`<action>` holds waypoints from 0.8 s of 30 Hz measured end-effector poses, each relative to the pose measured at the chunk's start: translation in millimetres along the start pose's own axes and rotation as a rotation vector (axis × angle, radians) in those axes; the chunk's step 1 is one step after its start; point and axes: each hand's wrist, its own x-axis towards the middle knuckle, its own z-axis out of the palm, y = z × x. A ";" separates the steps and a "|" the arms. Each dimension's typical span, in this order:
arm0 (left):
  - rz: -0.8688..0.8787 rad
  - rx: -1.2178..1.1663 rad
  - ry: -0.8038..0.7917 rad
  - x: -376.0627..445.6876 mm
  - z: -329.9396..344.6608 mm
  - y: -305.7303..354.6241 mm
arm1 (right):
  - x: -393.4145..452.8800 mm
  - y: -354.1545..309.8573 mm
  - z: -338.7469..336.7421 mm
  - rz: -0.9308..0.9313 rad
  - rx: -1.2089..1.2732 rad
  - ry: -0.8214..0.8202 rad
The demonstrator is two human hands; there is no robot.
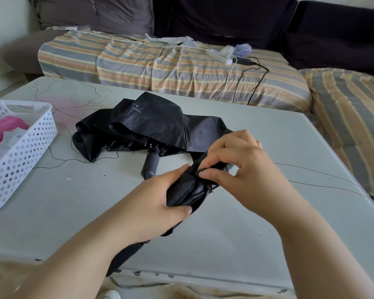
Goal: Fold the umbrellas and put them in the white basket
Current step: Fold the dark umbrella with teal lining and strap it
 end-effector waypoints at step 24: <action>-0.096 0.274 0.049 -1.2 -0.5 -17.5 | 3.2 -2.2 7.7 0.187 0.169 -0.158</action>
